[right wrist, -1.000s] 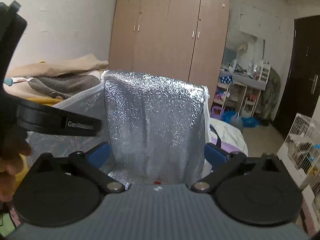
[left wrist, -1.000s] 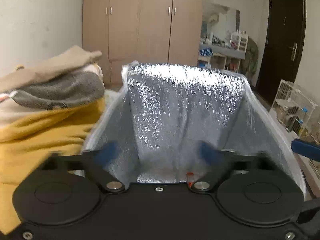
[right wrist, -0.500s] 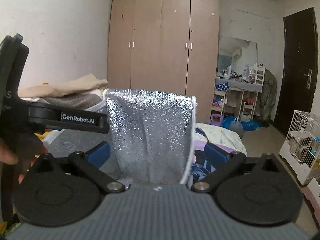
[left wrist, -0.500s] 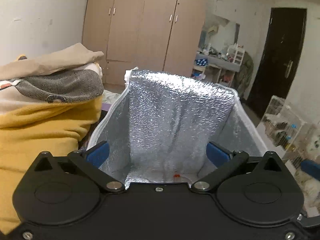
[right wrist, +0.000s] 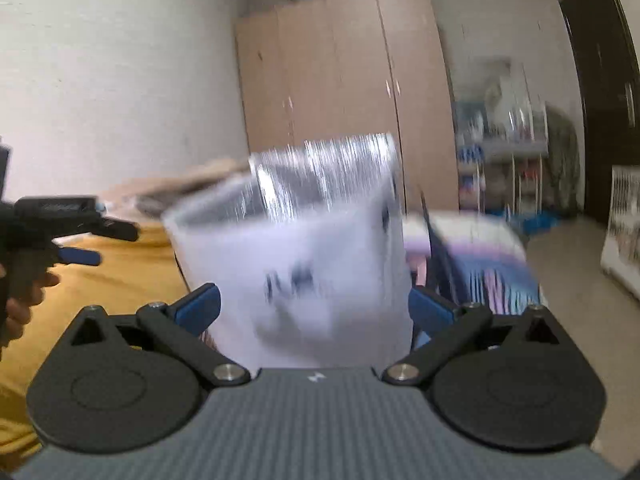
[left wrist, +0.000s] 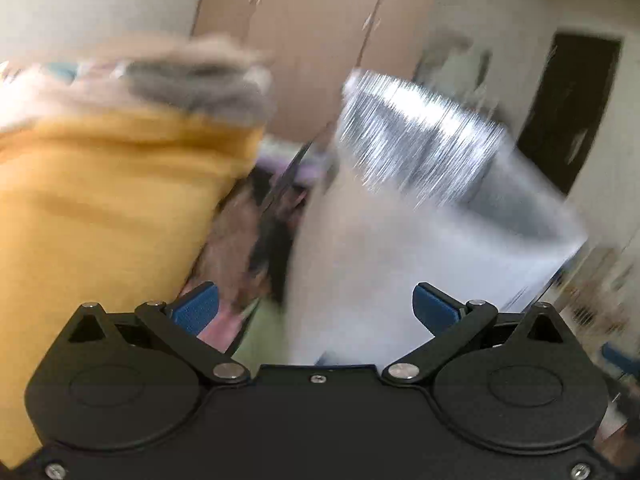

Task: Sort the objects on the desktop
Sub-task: 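Move both tools back down toward the remaining toiletries, then grasp the grey round case with the left tool while the right tool grasps the pink bottle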

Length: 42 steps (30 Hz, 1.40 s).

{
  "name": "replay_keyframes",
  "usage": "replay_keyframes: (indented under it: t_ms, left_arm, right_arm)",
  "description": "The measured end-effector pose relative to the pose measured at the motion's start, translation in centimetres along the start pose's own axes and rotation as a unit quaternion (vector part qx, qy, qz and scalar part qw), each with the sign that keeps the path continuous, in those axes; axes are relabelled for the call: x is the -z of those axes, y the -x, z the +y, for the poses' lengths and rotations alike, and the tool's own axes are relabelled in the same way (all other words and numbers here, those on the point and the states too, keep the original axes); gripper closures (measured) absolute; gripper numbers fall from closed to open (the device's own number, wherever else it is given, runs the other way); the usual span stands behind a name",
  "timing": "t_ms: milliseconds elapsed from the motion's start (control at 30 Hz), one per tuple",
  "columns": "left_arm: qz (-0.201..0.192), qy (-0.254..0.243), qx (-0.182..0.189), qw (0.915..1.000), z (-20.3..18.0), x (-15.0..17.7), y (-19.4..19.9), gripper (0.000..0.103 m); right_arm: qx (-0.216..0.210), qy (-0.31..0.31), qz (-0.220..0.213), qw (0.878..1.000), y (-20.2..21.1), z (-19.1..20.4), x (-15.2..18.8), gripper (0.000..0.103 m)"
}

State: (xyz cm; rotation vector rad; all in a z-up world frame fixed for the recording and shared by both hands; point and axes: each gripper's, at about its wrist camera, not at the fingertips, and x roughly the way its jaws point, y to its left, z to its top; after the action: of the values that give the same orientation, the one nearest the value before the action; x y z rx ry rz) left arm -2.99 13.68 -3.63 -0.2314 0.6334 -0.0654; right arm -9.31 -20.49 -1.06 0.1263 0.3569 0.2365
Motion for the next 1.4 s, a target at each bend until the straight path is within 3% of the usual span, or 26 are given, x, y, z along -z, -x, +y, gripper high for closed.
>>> replay_keyframes:
  t_ms: [67, 167, 267, 400, 533, 633, 767, 1100, 1200, 1300, 1400]
  left_arm:
    - [0.033, -0.003, -0.016, 0.9993, 0.8, 2.7, -1.8, 0.0]
    - [0.087, -0.02, -0.026, 0.9957, 0.9, 6.8, -4.8, 0.0]
    - [0.113, -0.045, -0.025, 0.9922, 0.4, 10.1, -6.9, 0.0]
    - [0.141, -0.073, -0.01, 0.9872, -0.7, 12.3, -9.2, 0.0]
    - [0.159, -0.08, -0.03, 0.9835, -1.2, 13.5, -11.3, 0.0]
    - [0.175, -0.088, -0.032, 0.9801, -0.8, 14.2, -13.0, 0.001]
    - [0.189, -0.096, -0.03, 0.9769, -0.8, 14.9, -14.6, 0.005]
    - [0.195, -0.106, 0.013, 0.975, -2.3, 16.0, -15.3, 0.002]
    - [0.206, -0.099, 0.02, 0.9734, -2.4, 16.6, -15.8, 0.002]
    - [0.207, -0.1, 0.029, 0.9728, -2.5, 16.6, -15.9, 0.007]
    - [0.211, -0.089, 0.036, 0.9727, -2.3, 16.8, -15.9, 0.01]
  right_arm:
    - [0.024, -0.02, 0.03, 0.999, -1.1, -0.4, 1.7, 0.0]
    - [0.022, -0.062, 0.068, 0.996, -3.0, -1.0, 4.3, 0.0]
    - [0.034, -0.085, 0.107, 0.99, -4.5, -1.1, 6.9, 0.0]
    - [0.046, -0.104, 0.174, 0.978, -6.8, -1.8, 10.3, 0.0]
    - [0.058, -0.13, 0.235, 0.962, -9.5, -2.1, 12.6, 0.0]
    - [0.06, -0.119, 0.24, 0.962, -10.4, -1.5, 13.4, 0.0]
    - [0.049, -0.142, 0.263, 0.953, -12.0, -1.5, 14.8, 0.0]
    - [0.055, -0.133, 0.281, 0.949, -14.0, -0.4, 16.5, 0.0]
    - [0.051, -0.135, 0.283, 0.948, -14.1, -0.3, 16.5, 0.005]
    - [0.052, -0.133, 0.284, 0.948, -14.0, -0.3, 16.4, 0.017]
    - [0.053, -0.131, 0.285, 0.948, -14.1, -0.3, 16.5, 0.017]
